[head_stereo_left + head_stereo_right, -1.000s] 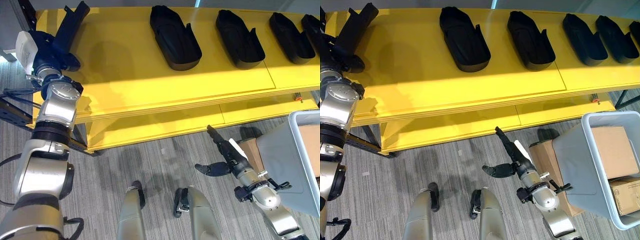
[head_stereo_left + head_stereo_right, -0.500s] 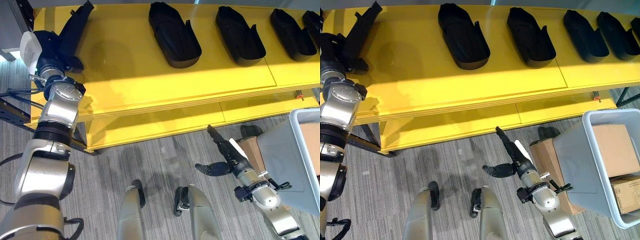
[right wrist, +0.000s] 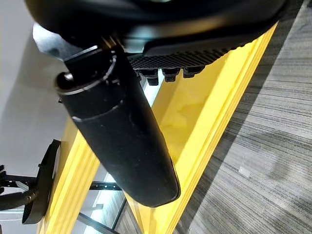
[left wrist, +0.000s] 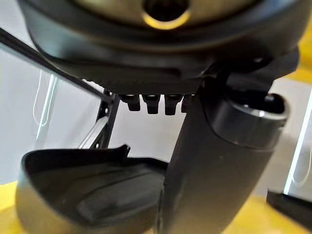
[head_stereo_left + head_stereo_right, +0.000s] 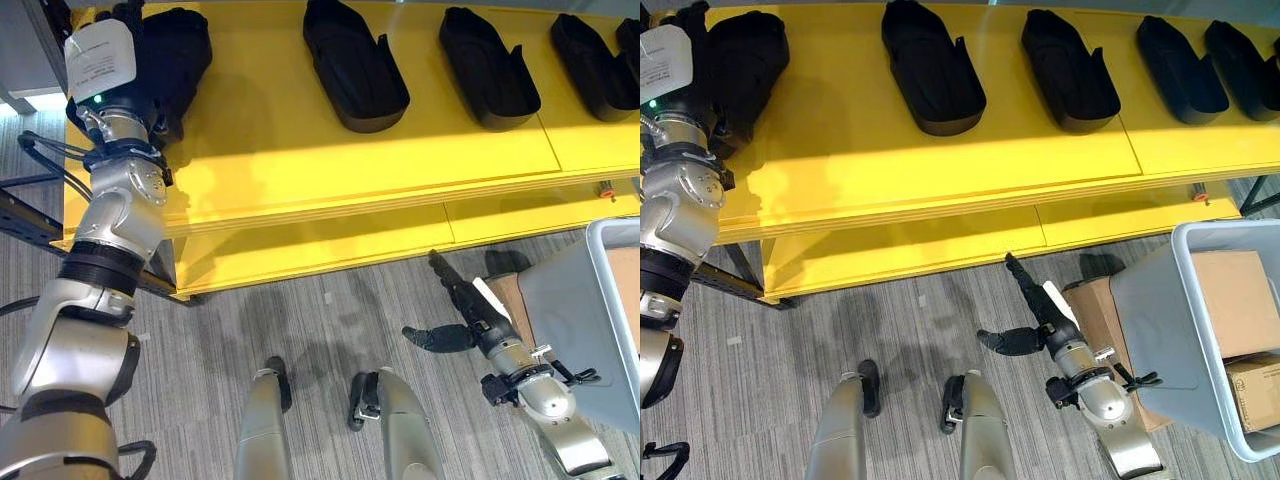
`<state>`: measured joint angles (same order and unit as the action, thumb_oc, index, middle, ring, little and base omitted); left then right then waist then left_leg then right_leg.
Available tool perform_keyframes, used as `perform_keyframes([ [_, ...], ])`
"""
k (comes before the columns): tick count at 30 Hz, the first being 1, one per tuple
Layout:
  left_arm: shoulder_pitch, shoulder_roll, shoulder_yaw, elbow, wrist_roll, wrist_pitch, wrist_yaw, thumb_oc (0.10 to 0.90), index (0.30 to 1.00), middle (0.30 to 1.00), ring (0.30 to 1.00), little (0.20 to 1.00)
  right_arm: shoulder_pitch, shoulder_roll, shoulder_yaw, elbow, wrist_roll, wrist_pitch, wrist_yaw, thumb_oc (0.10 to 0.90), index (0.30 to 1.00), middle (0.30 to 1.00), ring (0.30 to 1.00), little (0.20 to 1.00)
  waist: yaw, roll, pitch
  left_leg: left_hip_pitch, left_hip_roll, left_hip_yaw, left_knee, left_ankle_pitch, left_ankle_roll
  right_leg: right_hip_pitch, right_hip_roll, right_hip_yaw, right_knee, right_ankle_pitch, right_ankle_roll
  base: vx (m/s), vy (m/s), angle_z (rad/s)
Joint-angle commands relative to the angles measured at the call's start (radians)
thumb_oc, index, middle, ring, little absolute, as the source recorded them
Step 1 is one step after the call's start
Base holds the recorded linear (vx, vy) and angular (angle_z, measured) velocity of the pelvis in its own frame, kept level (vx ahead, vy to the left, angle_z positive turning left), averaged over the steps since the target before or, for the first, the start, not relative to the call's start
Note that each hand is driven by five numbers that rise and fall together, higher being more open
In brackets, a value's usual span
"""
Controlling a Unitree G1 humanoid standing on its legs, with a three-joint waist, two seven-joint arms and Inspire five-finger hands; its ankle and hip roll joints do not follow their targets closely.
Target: Move parts from the plastic box to the shelf.
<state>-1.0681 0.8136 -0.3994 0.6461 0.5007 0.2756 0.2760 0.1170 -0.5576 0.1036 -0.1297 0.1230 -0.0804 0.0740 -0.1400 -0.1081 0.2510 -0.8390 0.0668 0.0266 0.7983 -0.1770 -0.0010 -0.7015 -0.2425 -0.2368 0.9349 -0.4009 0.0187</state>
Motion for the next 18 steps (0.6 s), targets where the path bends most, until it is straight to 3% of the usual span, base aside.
perform_keyframes([
  [1, -0.043, 0.092, 0.006, -0.091, 0.112, -0.034, 0.008, 0.9, 1.0, 1.0, 1.0, 1.0, -0.014, -0.043, -0.07, -0.12, 0.062, -0.089, 0.001, 0.9, 1.0, 1.0, 1.0, 1.0, -0.007, 0.041, -0.075, 0.057, 0.088, -0.067, -0.041, -0.063, -0.056, 0.028, -0.007, 0.046, -0.101, 0.023, 0.043, 0.0, 0.0, 0.0],
  [7, -0.013, 0.079, 0.039, -0.13, 0.081, -0.042, -0.033, 0.9, 1.0, 1.0, 1.0, 1.0, -0.01, -0.03, -0.081, -0.112, 0.066, -0.074, 0.018, 0.9, 1.0, 1.0, 1.0, 1.0, -0.004, 0.046, -0.075, 0.053, 0.086, -0.067, -0.035, -0.067, -0.052, 0.02, -0.006, 0.047, -0.097, 0.024, 0.042, 0.0, 0.0, 0.0],
  [12, 0.068, 0.016, 0.162, -0.179, -0.21, -0.093, 0.002, 0.9, 1.0, 1.0, 1.0, 1.0, -0.005, -0.006, -0.081, -0.104, 0.071, -0.066, 0.027, 0.9, 1.0, 1.0, 1.0, 1.0, 0.002, 0.048, -0.075, 0.048, 0.083, -0.066, -0.03, -0.066, -0.051, 0.016, -0.005, 0.047, -0.097, 0.028, 0.039, 0.0, 0.0, 0.0],
  [13, 0.071, 0.017, 0.164, -0.179, -0.213, -0.094, 0.004, 0.9, 1.0, 1.0, 1.0, 1.0, -0.004, -0.008, -0.08, -0.104, 0.071, -0.066, 0.027, 0.9, 1.0, 1.0, 1.0, 1.0, 0.0, 0.05, -0.076, 0.048, 0.083, -0.066, -0.03, -0.066, -0.051, 0.015, -0.005, 0.047, -0.097, 0.028, 0.039, 0.0, 0.0, 0.0],
  [14, 0.089, -0.014, 0.201, -0.165, -0.334, -0.11, 0.028, 0.9, 1.0, 1.0, 1.0, 1.0, -0.006, 0.005, -0.072, -0.097, 0.071, -0.067, 0.025, 0.9, 1.0, 1.0, 1.0, 1.0, 0.003, 0.049, -0.077, 0.045, 0.082, -0.068, -0.029, -0.065, -0.051, 0.014, -0.006, 0.047, -0.097, 0.03, 0.039, 0.0, 0.0, 0.0],
  [18, 0.108, -0.051, 0.228, -0.151, -0.494, -0.144, 0.052, 0.9, 1.0, 1.0, 1.0, 1.0, -0.005, 0.009, -0.059, -0.089, 0.068, -0.068, 0.02, 0.9, 1.0, 1.0, 1.0, 1.0, 0.0, 0.051, -0.081, 0.044, 0.08, -0.066, -0.033, -0.064, -0.051, 0.015, -0.007, 0.044, -0.097, 0.031, 0.038, 0.0, 0.0, 0.0],
])
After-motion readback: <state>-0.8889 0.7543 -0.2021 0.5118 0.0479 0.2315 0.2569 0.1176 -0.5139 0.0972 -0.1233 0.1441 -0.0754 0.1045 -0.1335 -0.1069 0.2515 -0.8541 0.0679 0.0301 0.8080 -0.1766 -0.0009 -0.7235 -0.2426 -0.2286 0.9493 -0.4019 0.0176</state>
